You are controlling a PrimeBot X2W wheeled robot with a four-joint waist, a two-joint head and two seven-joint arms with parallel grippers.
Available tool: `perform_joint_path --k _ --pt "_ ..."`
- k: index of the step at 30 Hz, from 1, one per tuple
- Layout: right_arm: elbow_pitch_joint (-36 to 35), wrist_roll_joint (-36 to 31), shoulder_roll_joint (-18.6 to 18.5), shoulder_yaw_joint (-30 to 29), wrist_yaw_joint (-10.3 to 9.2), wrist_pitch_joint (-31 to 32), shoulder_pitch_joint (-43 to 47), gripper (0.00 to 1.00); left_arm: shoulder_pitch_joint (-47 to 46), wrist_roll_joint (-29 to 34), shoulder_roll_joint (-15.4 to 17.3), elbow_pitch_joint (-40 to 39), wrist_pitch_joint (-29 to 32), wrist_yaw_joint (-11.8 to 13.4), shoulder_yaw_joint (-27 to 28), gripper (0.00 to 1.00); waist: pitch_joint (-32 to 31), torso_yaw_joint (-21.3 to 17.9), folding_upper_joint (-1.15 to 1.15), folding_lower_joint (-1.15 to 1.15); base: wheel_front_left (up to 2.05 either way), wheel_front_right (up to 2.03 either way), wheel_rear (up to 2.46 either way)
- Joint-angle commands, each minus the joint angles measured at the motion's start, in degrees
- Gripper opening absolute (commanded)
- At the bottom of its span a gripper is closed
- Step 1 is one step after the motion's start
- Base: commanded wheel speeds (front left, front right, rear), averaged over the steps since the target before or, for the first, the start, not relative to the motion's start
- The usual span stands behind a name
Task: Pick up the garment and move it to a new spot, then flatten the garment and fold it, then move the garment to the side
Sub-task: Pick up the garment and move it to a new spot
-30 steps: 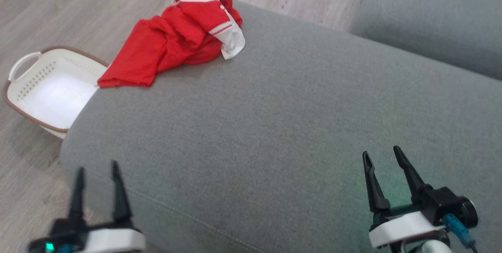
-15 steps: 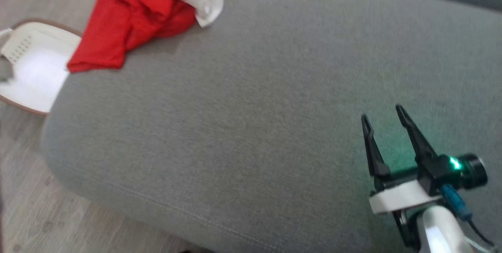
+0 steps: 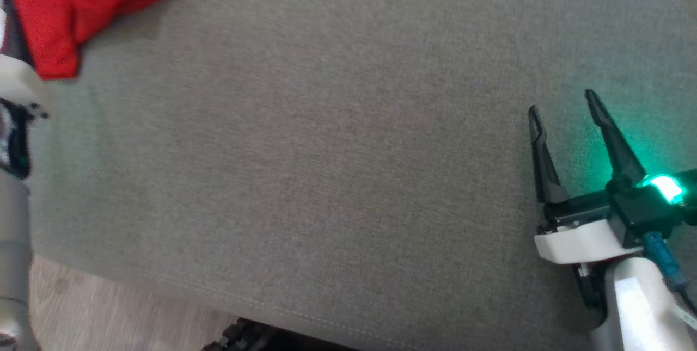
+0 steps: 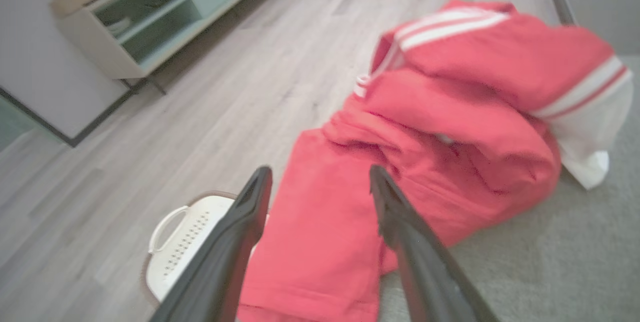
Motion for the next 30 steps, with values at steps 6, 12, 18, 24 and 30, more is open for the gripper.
perform_joint_path --k 6,12,18,24,30 --pt "-4.6 -0.8 -0.4 0.9 0.44 1.4 0.2 1.00 -3.8 -2.5 1.1 8.1 4.5 -2.2 -0.9 1.00 6.1 -1.3 0.00 -0.02 0.00 0.00 0.00" --pt "-6.1 -0.9 -0.4 0.4 0.44 1.8 0.0 1.00 -6.0 -2.6 1.5 13.4 3.9 -1.8 -1.8 1.00 7.5 -1.6 0.00 -0.02 0.00 0.00 0.00" --pt "-6.0 -0.9 -0.4 0.1 0.44 1.9 -0.3 1.00 -7.8 -1.7 1.9 16.9 3.2 1.1 -2.3 0.35 7.3 -1.7 0.00 -0.02 0.00 0.00 0.00" --pt "-4.7 -0.5 -0.3 0.3 0.44 1.2 -0.8 1.00 -9.3 -0.2 3.6 17.2 -3.3 3.9 -2.9 0.00 6.1 -1.8 0.00 -0.02 0.00 0.00 0.00" --pt "-1.4 0.4 -0.1 0.3 0.44 -0.3 -1.4 1.00 -12.1 1.9 6.2 16.5 -8.4 3.9 -4.8 0.00 2.0 -1.9 0.00 -0.02 0.00 0.00 0.00"
